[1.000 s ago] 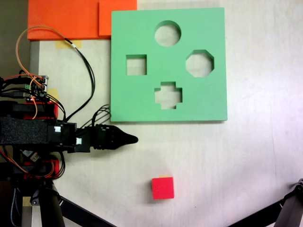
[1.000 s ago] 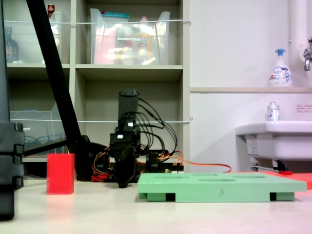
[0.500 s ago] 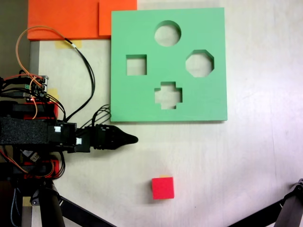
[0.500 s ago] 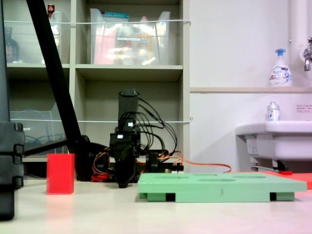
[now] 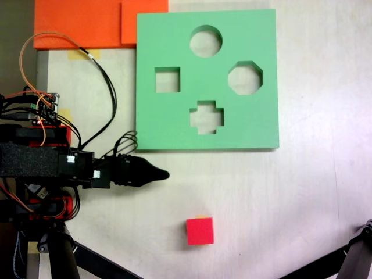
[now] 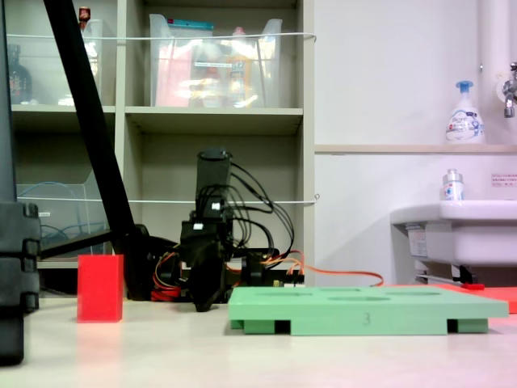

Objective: Put the square block into the corresponding hole

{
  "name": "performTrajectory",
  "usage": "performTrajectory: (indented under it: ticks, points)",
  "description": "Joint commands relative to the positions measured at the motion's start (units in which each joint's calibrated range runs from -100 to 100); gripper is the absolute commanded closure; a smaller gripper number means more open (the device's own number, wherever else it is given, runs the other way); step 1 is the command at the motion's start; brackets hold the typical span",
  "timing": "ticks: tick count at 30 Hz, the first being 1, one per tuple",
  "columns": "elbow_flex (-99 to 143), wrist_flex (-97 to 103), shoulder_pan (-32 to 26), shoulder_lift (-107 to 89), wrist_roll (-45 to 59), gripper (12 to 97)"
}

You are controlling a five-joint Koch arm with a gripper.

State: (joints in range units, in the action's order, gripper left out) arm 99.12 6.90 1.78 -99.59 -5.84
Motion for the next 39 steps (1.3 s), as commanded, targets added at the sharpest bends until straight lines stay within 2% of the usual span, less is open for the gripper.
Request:
performTrajectory:
  ticks: [1, 5, 8, 14, 20, 23, 25, 29, 33, 35, 39]
  points:
    - [0.88, -4.54, 2.83, -0.41, -10.70, 58.9]
    - [0.88, 0.75, 5.27, -0.41, -20.22, 59.6]
    - [0.88, -3.77, 8.84, -0.41, -24.52, 63.2]
    - [-18.46, -49.22, 11.62, -0.41, -28.96, 65.8]
    - [-36.81, -73.01, 12.55, -0.41, -29.06, 65.8]
    - [-44.68, -76.86, 13.63, -0.41, -29.01, 65.6]
    - [-54.75, -83.98, 13.63, 2.24, -28.96, 58.3]
    - [-76.88, -100.35, 13.43, 26.68, -28.91, 41.7]
    - [-89.35, -101.22, 13.24, 38.28, -28.13, 40.1]
    - [-94.73, -101.51, 13.24, 44.84, -27.79, 36.3]
    - [-103.60, -101.89, 12.84, 57.83, -27.50, 35.8]
